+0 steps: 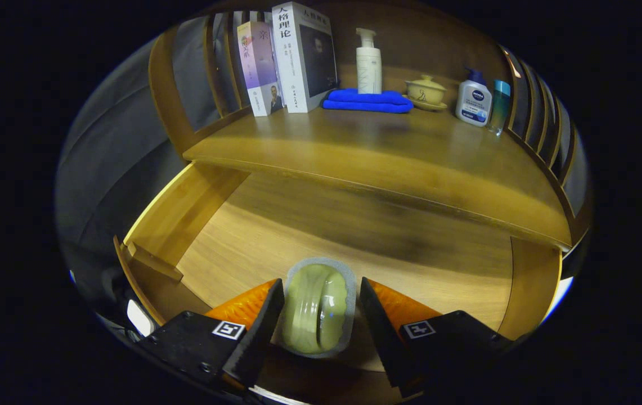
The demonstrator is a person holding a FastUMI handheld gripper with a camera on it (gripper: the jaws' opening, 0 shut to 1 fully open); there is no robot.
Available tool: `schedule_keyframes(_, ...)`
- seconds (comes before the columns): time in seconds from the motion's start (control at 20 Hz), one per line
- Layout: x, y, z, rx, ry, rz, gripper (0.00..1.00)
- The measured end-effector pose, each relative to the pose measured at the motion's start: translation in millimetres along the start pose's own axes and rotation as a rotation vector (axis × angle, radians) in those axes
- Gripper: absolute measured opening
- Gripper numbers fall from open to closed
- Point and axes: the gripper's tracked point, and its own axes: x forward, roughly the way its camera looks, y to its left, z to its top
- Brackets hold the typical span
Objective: Pull open the drawer, take out the items inside it, and place them on the countertop above the cabinet.
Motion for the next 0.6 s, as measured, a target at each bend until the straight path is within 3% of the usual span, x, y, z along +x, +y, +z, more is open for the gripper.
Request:
schedule_keyframes(0.25, 12, 2, -12, 0.019, 0.067, 0.016, 0.54)
schedule_keyframes(0.4, 9, 1, 1, 0.023, 0.040, 0.025, 0.53)
schedule_keyframes(0.5, 7, -3, -6, -0.037, 0.023, -0.008, 0.21)
schedule_keyframes(0.6, 11, -8, -3, -0.048, -0.017, -0.036, 0.16)
